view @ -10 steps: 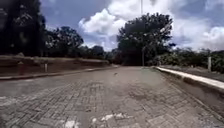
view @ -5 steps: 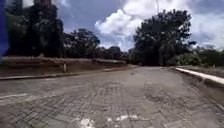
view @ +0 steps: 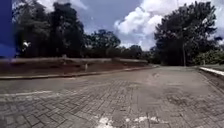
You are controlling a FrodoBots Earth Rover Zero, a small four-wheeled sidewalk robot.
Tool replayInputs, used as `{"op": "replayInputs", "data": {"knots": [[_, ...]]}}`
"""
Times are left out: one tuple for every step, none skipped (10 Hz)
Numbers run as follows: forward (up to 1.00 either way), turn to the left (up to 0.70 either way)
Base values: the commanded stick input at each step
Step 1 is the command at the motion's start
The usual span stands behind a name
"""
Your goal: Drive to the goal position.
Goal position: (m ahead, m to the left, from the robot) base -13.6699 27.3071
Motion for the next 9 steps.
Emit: {"op": "replayInputs", "data": {"knots": [[0.0, 0.45], [0.0, 0.45], [0.0, 0.45], [0.0, 0.45], [0.0, 0.45], [0.0, 0.45], [0.0, 0.45], [0.0, 0.45], [0.0, 0.45]]}}
